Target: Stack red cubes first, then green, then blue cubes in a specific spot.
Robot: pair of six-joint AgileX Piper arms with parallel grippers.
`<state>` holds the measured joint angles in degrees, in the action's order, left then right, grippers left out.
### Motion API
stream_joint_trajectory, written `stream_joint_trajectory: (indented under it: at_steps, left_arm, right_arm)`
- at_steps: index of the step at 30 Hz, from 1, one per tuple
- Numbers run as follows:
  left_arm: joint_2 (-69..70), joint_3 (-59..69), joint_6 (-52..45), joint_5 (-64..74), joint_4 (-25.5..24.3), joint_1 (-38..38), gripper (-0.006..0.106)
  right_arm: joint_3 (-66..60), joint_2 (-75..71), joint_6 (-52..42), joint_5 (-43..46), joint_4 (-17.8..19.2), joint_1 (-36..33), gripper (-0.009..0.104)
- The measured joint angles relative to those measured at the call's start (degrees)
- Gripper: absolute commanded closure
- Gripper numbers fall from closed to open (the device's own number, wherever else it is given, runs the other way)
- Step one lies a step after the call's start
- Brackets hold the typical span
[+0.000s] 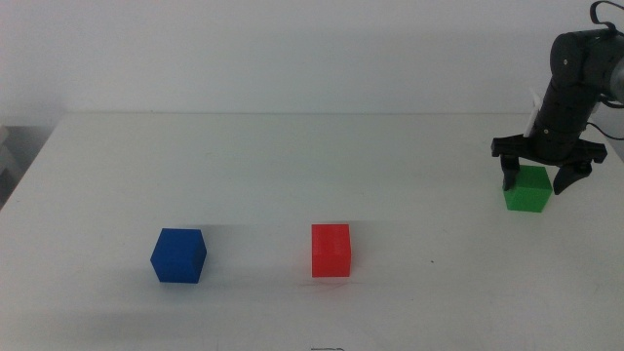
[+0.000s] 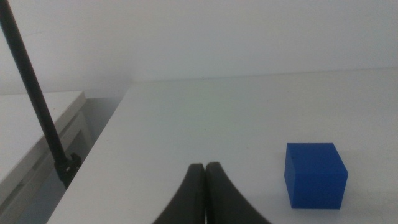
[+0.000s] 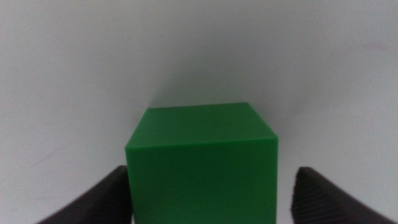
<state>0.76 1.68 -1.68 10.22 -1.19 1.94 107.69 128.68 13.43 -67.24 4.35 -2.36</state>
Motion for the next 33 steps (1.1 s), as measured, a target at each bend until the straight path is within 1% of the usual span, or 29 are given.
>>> stream_joint_trajectory:
  at_steps: [1, 2, 3, 5, 6, 9, 12, 17, 20, 23, 26, 29, 33]
  left_arm:
    - [0.0, 0.0, 0.0, 0.0, 0.0, 0.0, 0.102]
    - [0.0, 0.0, 0.0, 0.0, 0.0, 0.0, 0.102]
    - [0.0, 0.0, 0.0, 0.0, 0.0, 0.0, 0.102]
    - [0.0, 0.0, 0.0, 0.0, 0.0, 0.0, 0.102]
    - [0.0, 0.0, 0.0, 0.0, 0.0, 0.0, 0.102]
    - [0.0, 0.0, 0.0, 0.0, 0.0, 0.0, 0.102]
    - [0.0, 0.0, 0.0, 0.0, 0.0, 0.0, 0.102]
    - [0.0, 0.0, 0.0, 0.0, 0.0, 0.0, 0.102]
    - [0.0, 0.0, 0.0, 0.0, 0.0, 0.0, 0.102]
    - [0.0, 0.0, 0.0, 0.0, 0.0, 0.0, 0.102]
    - [0.0, 0.0, 0.0, 0.0, 0.0, 0.0, 0.102]
    - [0.0, 0.0, 0.0, 0.0, 0.0, 0.0, 0.102]
    - [0.0, 0.0, 0.0, 0.0, 0.0, 0.0, 0.102]
  right_arm:
    - [0.0, 0.0, 0.0, 0.1, 0.0, 0.0, 0.048]
    - [0.0, 0.0, 0.0, 0.2, 0.0, 0.0, 0.059]
    - [0.0, 0.0, 0.0, 0.3, 0.0, 0.0, 0.068]
    - [0.0, 0.0, 0.0, 0.4, 0.0, 0.0, 0.090]
    - [0.0, 0.0, 0.0, 0.4, 0.0, 0.0, 0.097]
    - [-0.2, -0.5, 0.2, -1.0, 0.0, -0.2, 0.096]
    - [-3.7, -3.5, 1.4, -1.2, 0.6, -1.3, 0.096]
    - [-19.4, -15.7, 5.3, 4.4, 1.9, -6.4, 0.096]
    - [-24.6, -22.3, 8.5, 4.6, 3.1, -10.6, 0.096]
    - [-24.9, -26.7, 12.1, 2.1, 3.9, -14.9, 0.096]
    - [-23.5, -28.5, 15.4, -0.5, 3.8, -19.8, 0.096]
    - [-20.2, -28.0, 17.7, -1.3, 3.0, -25.4, 0.096]
    - [-14.3, -24.8, 19.4, -2.4, 1.3, -30.5, 0.096]
